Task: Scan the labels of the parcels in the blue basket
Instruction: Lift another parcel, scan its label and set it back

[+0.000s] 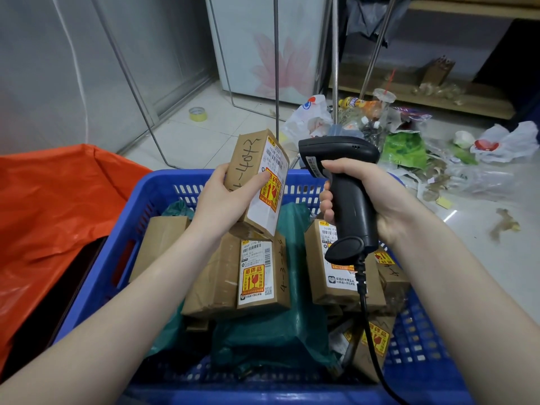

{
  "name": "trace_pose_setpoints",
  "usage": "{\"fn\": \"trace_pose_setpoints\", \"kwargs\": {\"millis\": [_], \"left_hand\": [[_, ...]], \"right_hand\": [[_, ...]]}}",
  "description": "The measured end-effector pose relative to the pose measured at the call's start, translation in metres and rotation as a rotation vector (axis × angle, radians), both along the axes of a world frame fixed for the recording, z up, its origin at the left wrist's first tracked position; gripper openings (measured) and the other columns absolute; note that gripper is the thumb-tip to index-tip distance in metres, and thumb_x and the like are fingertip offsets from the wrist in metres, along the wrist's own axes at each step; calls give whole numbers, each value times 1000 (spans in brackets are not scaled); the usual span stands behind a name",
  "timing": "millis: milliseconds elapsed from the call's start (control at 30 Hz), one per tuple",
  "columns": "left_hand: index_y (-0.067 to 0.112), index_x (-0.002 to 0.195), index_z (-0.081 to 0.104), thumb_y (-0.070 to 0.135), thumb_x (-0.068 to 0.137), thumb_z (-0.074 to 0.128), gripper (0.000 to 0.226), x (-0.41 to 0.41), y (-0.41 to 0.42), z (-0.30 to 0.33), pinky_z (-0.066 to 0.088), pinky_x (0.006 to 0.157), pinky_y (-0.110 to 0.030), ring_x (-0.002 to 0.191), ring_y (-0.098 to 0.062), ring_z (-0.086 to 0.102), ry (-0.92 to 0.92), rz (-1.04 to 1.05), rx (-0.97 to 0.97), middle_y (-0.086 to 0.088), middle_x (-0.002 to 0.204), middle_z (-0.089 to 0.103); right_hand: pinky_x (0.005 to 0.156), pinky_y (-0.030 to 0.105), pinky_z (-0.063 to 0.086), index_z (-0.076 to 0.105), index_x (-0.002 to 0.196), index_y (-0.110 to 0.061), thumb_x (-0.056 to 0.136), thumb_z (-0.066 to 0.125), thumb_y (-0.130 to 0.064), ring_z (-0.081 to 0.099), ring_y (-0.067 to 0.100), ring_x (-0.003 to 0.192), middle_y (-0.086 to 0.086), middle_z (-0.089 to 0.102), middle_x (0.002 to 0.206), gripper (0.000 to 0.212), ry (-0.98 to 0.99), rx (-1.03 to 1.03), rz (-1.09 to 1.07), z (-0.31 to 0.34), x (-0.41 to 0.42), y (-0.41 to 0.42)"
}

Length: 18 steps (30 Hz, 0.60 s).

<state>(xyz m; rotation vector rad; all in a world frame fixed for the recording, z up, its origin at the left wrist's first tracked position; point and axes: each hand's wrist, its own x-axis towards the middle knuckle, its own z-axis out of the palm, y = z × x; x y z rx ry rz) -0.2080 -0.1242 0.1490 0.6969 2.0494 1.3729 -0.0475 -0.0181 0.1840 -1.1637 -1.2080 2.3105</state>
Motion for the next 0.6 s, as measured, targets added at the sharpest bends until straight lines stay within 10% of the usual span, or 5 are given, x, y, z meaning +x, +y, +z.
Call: {"fn": "trace_pose_setpoints", "kwargs": {"millis": [600], "left_hand": [[30, 135, 35, 51, 77, 67, 70, -2, 2, -1, 55, 67, -26, 95, -16, 66, -3, 35, -27, 4, 119, 62]], "right_hand": [[43, 20, 51, 52, 67, -6, 88, 61, -26, 52, 15, 39, 4, 49, 50, 30, 26, -9, 2, 1, 1, 0]]}}
